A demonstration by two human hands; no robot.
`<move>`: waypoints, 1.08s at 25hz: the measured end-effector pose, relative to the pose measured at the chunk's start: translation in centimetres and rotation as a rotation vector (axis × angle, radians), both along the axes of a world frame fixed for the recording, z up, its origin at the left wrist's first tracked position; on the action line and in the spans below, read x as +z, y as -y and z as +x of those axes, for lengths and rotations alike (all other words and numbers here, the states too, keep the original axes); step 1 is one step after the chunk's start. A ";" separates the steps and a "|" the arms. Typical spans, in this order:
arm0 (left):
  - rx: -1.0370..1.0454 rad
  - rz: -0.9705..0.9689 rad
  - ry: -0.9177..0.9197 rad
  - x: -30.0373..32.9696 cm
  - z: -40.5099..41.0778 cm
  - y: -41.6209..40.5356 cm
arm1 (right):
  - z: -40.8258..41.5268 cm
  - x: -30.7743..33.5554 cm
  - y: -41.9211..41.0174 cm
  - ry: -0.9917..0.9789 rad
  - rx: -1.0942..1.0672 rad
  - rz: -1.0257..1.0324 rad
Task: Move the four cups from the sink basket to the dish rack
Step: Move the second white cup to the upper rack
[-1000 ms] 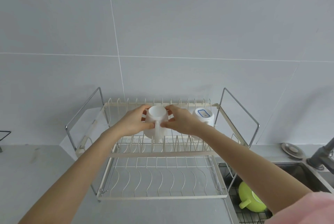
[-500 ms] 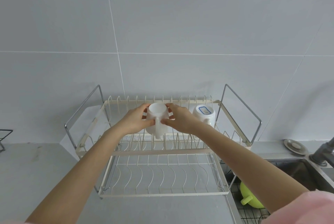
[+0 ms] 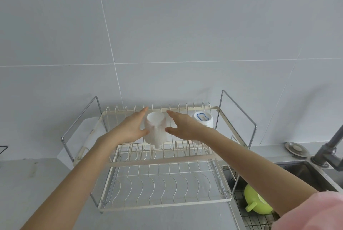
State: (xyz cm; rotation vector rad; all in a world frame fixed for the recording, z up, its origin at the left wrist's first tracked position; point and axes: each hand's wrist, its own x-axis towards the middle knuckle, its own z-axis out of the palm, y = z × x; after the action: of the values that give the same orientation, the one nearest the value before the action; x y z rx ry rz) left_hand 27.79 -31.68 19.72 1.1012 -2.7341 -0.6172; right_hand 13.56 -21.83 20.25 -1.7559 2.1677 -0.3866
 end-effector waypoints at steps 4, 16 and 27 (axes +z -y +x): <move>-0.026 -0.237 0.075 2.0 -0.2 -1.4 | -0.5 1.4 -2.0 -0.154 0.060 -0.047; -0.143 -0.542 -0.001 6.5 -4.4 -14.8 | -5.2 4.6 -15.0 -0.312 -0.046 -0.244; -0.198 -0.563 -0.118 5.2 -14.8 -24.0 | -16.1 2.8 -25.4 -0.235 -0.159 -0.187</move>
State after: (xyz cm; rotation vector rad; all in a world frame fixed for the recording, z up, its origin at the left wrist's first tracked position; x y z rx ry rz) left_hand 12.96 -7.73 24.95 0.6442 -2.6697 0.0791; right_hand -2.51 3.58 23.09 -1.8100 2.5208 -0.4549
